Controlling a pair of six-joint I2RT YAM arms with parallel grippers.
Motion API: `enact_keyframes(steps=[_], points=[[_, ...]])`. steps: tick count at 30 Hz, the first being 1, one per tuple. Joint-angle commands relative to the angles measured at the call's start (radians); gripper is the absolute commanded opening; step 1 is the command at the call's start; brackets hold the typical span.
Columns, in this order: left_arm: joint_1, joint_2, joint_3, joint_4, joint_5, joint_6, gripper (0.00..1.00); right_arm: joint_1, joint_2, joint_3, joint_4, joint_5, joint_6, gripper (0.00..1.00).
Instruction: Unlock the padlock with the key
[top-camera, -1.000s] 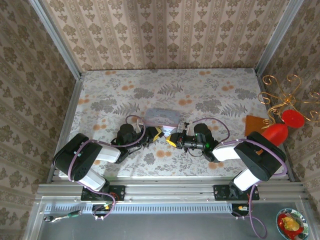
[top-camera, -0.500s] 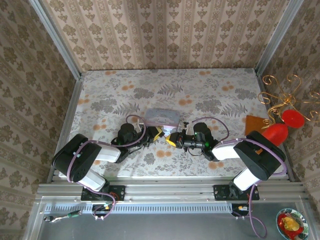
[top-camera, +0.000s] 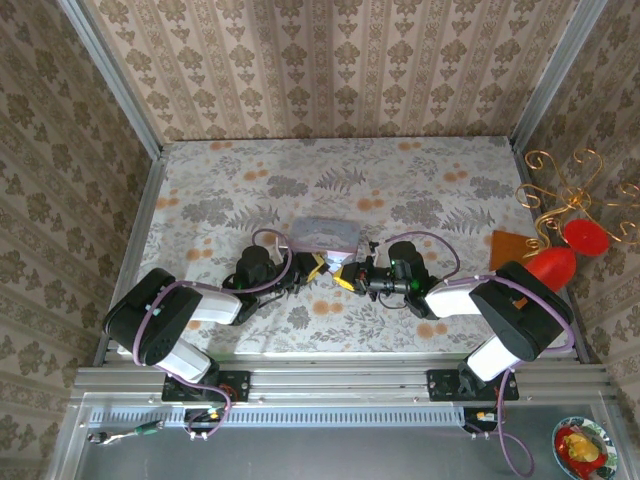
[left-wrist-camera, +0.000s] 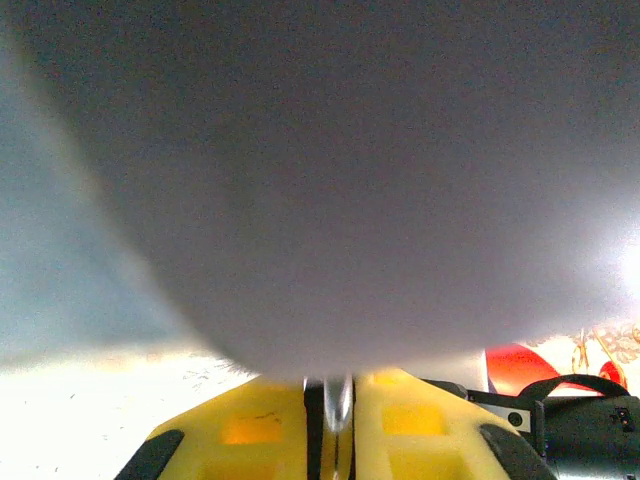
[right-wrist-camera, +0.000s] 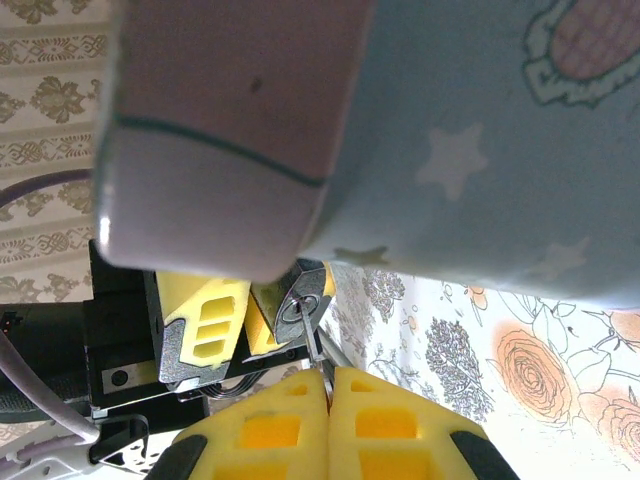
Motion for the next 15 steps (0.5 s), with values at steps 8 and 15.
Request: enact_keyframes(steps=[8,15], points=[[-0.029,-0.043,0.029,0.007,0.068,0.017,0.00,-0.014,-0.004,0.040,0.013,0.055,-0.002,0.00],[-0.038,-0.044,0.036,0.006,0.065,0.016,0.00,-0.019,0.001,0.039,0.022,0.065,0.000,0.00]])
